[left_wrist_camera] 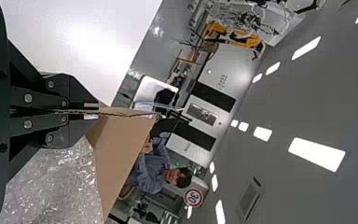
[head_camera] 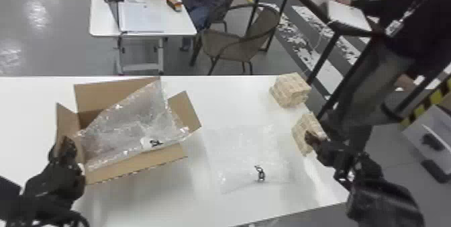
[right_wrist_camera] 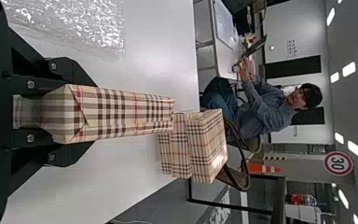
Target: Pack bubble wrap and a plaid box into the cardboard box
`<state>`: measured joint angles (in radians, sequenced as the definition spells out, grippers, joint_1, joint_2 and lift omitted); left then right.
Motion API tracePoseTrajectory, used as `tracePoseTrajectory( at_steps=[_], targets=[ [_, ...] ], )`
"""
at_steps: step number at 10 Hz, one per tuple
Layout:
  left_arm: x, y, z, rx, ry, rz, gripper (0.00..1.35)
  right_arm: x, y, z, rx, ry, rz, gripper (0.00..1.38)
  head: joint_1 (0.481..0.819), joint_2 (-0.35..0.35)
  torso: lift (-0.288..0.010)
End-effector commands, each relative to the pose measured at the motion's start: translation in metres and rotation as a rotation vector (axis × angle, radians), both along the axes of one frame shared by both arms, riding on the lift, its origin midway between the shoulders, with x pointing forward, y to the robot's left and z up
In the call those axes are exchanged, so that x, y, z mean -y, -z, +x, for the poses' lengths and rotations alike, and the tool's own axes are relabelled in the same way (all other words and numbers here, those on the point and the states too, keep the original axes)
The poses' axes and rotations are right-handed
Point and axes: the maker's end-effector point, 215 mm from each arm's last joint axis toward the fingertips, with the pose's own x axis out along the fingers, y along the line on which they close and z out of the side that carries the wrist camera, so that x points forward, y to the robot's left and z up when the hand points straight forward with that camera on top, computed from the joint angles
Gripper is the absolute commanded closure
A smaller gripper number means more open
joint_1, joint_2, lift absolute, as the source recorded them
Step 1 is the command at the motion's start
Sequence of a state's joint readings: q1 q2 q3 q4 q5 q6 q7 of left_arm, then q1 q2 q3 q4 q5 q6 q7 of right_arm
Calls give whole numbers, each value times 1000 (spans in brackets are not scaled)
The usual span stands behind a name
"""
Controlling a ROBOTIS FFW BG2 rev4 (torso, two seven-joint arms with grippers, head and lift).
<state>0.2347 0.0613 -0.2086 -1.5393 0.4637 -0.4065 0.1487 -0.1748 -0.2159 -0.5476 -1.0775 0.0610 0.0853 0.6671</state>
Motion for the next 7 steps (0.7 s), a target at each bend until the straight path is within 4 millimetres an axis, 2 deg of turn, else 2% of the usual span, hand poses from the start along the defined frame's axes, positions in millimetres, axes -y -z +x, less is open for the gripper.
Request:
tracePoseTrajectory(
  at_steps=[1, 2, 5, 7],
  targets=[
    [0, 1, 0, -1, 0, -1, 1165, -13, -33, 0, 69, -5, 14, 1033, 695, -282, -72],
    [0, 0, 0, 0, -1, -1, 1165, -33, -56, 3, 116, -21, 36, 1033, 695, -277, -72],
    [0, 0, 1, 1, 1, 1, 1165, -114, -110, 28, 221, -133, 133, 1035, 695, -223, -72],
    [0, 0, 1, 1, 1, 1, 1165, -186, -137, 40, 264, -240, 217, 1033, 695, -157, -72]
  ],
)
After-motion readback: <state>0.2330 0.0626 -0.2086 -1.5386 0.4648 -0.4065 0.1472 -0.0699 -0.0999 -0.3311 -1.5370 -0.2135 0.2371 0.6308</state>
